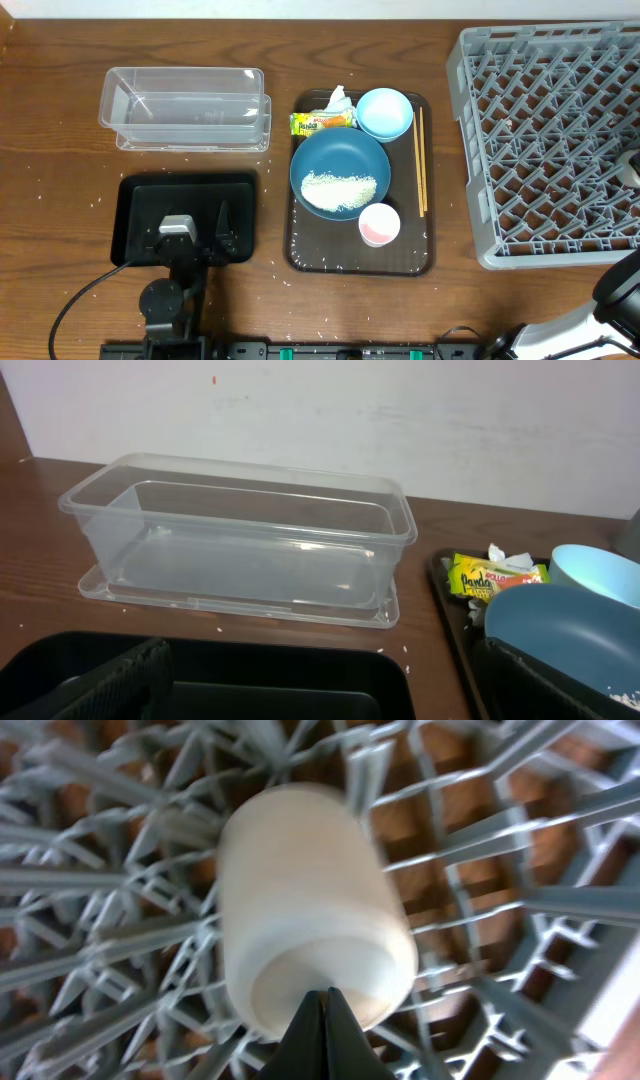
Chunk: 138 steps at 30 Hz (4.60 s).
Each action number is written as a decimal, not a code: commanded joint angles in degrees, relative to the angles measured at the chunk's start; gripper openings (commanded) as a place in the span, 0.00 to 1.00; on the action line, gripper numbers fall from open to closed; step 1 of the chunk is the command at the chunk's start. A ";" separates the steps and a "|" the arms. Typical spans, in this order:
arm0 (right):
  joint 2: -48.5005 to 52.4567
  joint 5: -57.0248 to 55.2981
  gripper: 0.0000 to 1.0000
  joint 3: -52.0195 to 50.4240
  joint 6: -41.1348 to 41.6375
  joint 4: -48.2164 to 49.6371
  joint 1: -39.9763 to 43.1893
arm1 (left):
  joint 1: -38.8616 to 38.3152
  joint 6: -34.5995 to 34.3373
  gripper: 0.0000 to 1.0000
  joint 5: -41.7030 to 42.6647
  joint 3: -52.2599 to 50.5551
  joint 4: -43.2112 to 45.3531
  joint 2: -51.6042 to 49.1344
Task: Sort waste into correct bins and load items into the dishwasher rack
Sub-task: 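Lower the white cup into the rack and open the right gripper, then move the right gripper back over the tray to the pink cup, then grasp the pink cup with the right gripper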
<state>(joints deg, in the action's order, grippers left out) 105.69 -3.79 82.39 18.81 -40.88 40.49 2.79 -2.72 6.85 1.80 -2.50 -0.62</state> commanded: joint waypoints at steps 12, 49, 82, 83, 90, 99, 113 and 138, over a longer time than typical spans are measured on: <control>-9.79 3.67 0.06 0.39 1.92 1.46 -0.83 | -0.24 0.57 0.98 -0.02 -1.57 -1.01 0.35; 4.98 1.70 0.02 0.52 2.56 12.79 -0.81 | -0.24 0.57 0.98 -0.02 -1.57 -1.01 0.35; -20.20 29.51 0.61 1.27 -15.98 -21.44 -42.82 | -0.24 0.57 0.98 -0.02 -1.57 -1.01 0.35; -19.80 28.02 0.61 1.27 -15.67 -21.92 -46.47 | -0.24 0.57 0.98 -0.02 -1.57 -1.01 0.35; -15.56 10.08 0.61 1.27 -8.17 -21.49 -67.30 | -0.24 0.57 0.98 -0.02 -1.57 -1.01 0.35; -5.95 6.21 0.60 1.27 0.11 -25.38 -78.77 | -0.24 0.57 0.98 -0.04 -1.57 -1.01 0.35; 0.26 5.29 0.50 0.96 2.82 -28.28 -85.22 | -0.24 0.57 0.98 -0.04 -1.57 -1.01 0.35; 3.30 4.42 0.35 -0.98 6.08 -27.10 -86.23 | -0.24 0.57 0.98 -0.02 -1.57 -1.01 0.35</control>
<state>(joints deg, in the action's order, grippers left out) 108.81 0.25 82.87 23.97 -68.23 -44.71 2.79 -2.72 6.85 1.78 -2.50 -0.62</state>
